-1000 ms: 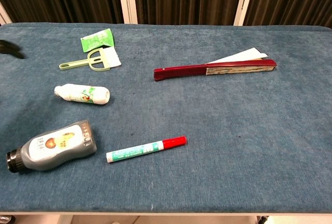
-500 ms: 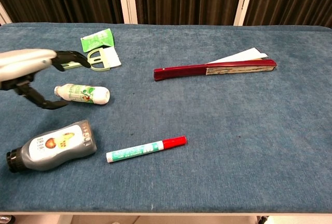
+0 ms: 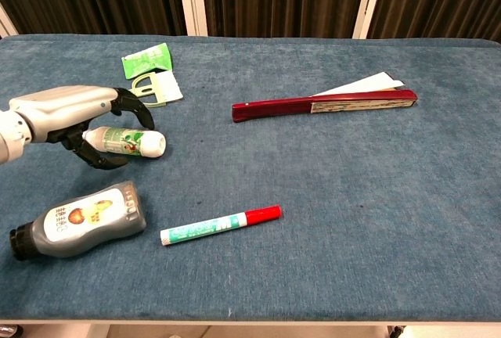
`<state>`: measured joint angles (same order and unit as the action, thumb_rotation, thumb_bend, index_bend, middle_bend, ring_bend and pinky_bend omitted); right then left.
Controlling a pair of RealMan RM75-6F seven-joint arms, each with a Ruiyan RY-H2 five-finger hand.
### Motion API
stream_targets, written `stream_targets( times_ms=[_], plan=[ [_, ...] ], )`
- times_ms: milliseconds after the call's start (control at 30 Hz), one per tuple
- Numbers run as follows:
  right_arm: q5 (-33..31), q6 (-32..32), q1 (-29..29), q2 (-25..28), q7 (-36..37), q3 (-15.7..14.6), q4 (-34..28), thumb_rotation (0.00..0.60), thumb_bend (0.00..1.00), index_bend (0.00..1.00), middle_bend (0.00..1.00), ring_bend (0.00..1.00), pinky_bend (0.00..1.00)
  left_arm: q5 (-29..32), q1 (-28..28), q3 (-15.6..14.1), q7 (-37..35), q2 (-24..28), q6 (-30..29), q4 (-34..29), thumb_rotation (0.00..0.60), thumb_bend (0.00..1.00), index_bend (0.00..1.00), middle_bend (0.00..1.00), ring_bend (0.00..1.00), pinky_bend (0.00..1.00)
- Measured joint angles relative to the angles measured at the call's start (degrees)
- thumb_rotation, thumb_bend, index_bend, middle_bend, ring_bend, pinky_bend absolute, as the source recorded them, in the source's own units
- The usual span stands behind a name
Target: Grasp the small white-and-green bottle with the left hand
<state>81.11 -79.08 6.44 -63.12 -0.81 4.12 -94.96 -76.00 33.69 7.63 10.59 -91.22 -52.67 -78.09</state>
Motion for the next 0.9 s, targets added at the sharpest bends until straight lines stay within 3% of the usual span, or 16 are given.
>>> stream_targets(
  times_ms=[200,433,567,700,900],
  plan=[
    [0.0,0.0,0.0,0.0,0.0,0.0,-0.1,0.600,0.42,0.21,0.22,0.20,0.17,-0.5,0.8,0.1,-1.4,-1.3,-0.8,3.3,0.600,0.32,0.38,0.38,0.12,0.20],
    [-0.2,0.4,0.1,0.1,0.0,-0.1,-0.2,0.600,0.42,0.21,0.22,0.20,0.17,-0.7,0.7,-0.8,-1.8,-1.5,-2.1,4.9,0.600,0.40,0.55,0.56,0.24,0.22],
    [0.0,0.1,0.0,0.1,0.0,-0.1,-0.2,0.600,0.42,0.21,0.22,0.20,0.17,-0.8,0.5,-0.8,-1.8,-1.1,-3.2,4.7,0.600,0.46,0.57,0.59,0.28,0.24],
    [-0.3,0.2,0.0,0.1,0.3,0.0,-0.2,0.600,0.42,0.21,0.22,0.20,0.17,-1.1,0.4,-0.5,-2.0,0.4,-4.4,2.3,0.600,0.46,0.57,0.59,0.28,0.24],
    [-0.2,0.1,0.0,0.2,0.4,0.0,-0.2,0.600,0.42,0.21,0.22,0.20,0.17,-2.7,0.3,1.0,-3.3,6.5,-6.9,-6.5,0.600,0.44,0.57,0.59,0.28,0.26]
  ],
)
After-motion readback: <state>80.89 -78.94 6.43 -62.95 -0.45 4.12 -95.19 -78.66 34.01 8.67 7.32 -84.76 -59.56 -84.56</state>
